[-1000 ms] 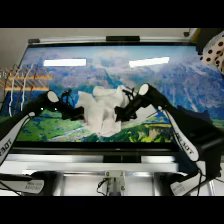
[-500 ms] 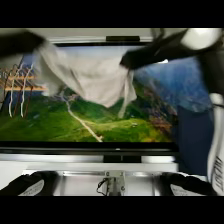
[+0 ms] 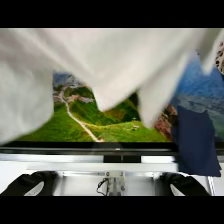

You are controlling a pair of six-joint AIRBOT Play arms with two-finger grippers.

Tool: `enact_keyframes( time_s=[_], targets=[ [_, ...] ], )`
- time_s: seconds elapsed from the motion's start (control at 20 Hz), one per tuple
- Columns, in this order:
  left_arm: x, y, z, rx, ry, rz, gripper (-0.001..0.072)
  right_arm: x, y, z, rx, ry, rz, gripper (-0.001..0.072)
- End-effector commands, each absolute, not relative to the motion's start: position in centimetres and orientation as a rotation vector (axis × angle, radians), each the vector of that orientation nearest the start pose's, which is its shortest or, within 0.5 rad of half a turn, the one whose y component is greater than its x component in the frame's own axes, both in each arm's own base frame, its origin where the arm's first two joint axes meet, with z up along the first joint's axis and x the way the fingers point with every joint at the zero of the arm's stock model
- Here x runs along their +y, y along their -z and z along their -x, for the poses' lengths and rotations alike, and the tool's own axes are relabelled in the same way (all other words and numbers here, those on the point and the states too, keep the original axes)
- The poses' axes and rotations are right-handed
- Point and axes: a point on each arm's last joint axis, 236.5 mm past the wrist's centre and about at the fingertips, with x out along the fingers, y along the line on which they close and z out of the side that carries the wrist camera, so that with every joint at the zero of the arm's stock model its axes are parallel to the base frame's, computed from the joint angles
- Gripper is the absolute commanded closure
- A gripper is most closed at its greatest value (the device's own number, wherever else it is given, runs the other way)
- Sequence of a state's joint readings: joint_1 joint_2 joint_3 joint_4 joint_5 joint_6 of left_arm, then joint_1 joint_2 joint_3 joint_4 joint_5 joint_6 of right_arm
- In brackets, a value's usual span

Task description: Fold the shirts.

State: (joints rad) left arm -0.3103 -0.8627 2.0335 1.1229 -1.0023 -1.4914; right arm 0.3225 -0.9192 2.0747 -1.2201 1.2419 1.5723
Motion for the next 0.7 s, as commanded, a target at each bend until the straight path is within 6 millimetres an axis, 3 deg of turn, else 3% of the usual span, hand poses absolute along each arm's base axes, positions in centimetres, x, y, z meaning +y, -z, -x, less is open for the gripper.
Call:
enact_keyframes(
  time_s=[0.0, 0.1, 0.2, 0.3, 0.4, 0.5, 0.55, 0.65],
  targets=[
    [-13.3, -48.6, -24.1, 0.172, 0.529, 0.075, 0.0666, 10.5, -40.7, -24.1, 0.537, -0.37, -0.105, 0.064],
    [-12.6, -40.7, -28.0, 0.422, 0.438, 0.011, 0.0665, 8.9, -32.7, -26.7, 0.804, -0.246, -0.011, 0.064],
    [-13.7, -31.5, -32.1, 0.661, 0.413, -0.016, 0.0665, 8.9, -24.9, -31.4, 0.971, -0.197, 0.101, 0.064],
    [-14.9, -20.7, -35.7, 0.905, 0.388, -0.034, 0.0665, 10.6, -16.7, -37.6, 1.04, -0.191, 0.103, 0.064],
    [-16.2, -11.8, -39.2, 1.051, 0.371, -0.022, 0.0665, 12.9, -9.2, -43.7, 1.078, -0.216, 0.011, 0.064],
    [-16.6, -7.3, -44.3, 1.058, 0.338, 0.02, 0.0665, 14.6, -5.2, -49.7, 1.038, -0.235, -0.12, 0.0639],
    [-16.5, -6.2, -46.7, 1.042, 0.307, 0.066, 0.0665, 15.5, -4.9, -52.6, 0.985, -0.248, -0.203, 0.064],
    [-17.2, -4.5, -50.3, 1.032, 0.282, 0.23, 0.0664, 17.4, -6.3, -57.0, 0.863, -0.285, -0.388, 0.0639]
  ],
)
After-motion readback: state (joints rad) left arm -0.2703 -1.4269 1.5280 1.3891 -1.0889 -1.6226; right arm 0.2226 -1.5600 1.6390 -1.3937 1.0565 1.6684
